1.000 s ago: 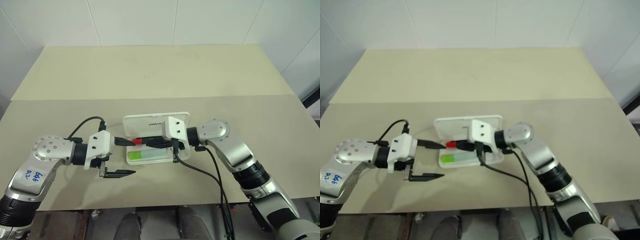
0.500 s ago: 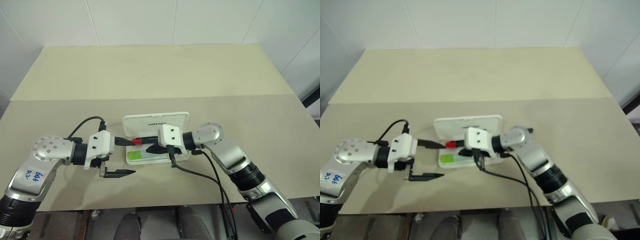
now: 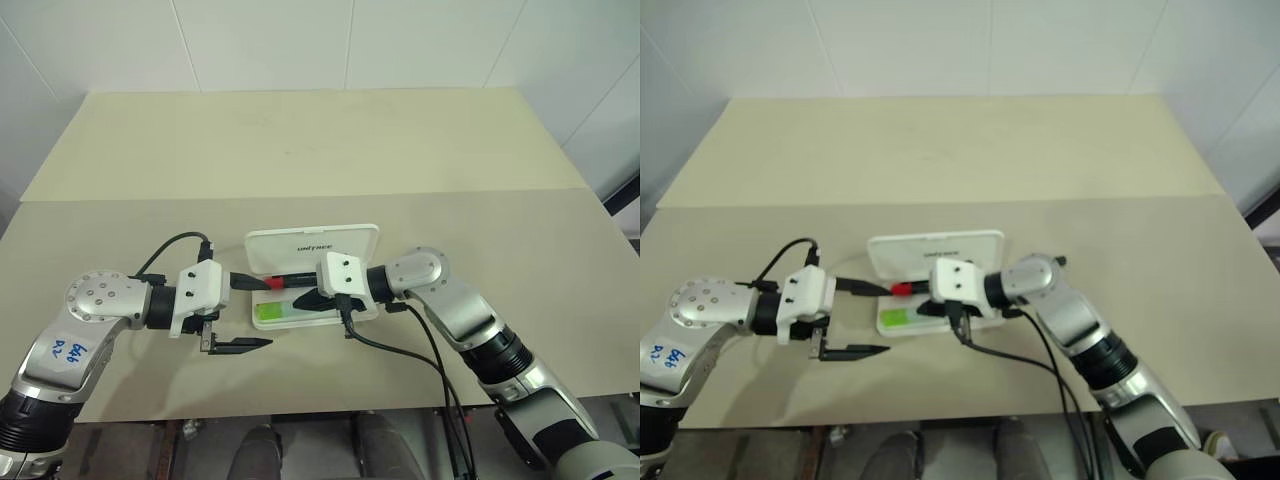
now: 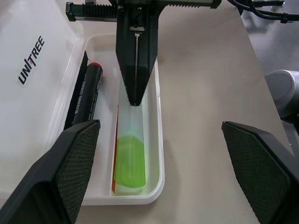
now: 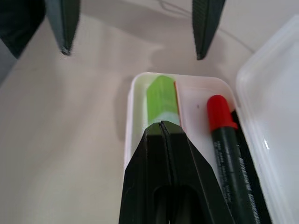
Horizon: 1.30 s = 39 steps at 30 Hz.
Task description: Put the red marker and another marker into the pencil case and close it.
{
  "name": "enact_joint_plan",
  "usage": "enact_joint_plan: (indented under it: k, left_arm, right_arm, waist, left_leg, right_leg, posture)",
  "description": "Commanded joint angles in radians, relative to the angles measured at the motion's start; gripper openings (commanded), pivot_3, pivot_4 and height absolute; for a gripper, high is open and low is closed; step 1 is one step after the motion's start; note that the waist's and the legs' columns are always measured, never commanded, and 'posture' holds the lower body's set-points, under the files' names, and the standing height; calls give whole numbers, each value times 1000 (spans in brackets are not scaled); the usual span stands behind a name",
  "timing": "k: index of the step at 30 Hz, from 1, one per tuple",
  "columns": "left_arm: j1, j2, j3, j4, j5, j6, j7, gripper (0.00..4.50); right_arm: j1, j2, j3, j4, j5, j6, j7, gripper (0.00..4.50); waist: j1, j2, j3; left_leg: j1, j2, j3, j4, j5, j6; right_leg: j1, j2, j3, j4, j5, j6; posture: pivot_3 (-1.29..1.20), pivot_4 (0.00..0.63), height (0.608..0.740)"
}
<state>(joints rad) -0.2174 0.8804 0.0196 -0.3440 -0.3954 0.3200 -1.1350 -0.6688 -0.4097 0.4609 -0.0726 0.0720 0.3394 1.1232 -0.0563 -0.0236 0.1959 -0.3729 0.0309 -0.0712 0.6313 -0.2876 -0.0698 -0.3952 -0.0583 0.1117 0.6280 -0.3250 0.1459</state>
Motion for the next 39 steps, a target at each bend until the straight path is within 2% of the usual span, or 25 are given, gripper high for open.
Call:
enact_joint_plan:
  k: [1,19,27,39]
  left_arm:
    - [-8,-1,5,-16,1,-8,6,4500]
    - [-12,-1,5,-15,0,-11,7,4500]
    - [-12,-2,3,-20,-2,-9,8,4500]
    - [-10,1,5,-26,-5,-3,8,4500]
  right_arm:
    - [-16,11,-6,-10,-8,-28,-16,23]
    - [7,8,62,54,-109,-119,-24,23]
    - [-9,39,42,55,-111,-124,-47,23]
    - [-10,26,3,20,-74,-90,-36,23]
  waist:
    - [0,0,0]
    - [0,0,0]
    - [-1,0,0]
    - [0,0,0]
  left_leg:
    - [0,0,0,0,0,0]
    - [0,0,0,0,0,0]
    - [1,0,0,0,0,0]
    - [1,0,0,0,0,0]
  right_leg:
    - [0,0,0,0,0,0]
    - [0,0,0,1,0,0]
    - [0,0,0,2,0,0]
    - [0,0,0,1,0,0]
  posture:
    - [0,150,740]
    - [0,150,740]
    - [0,150,740]
    - [0,150,740]
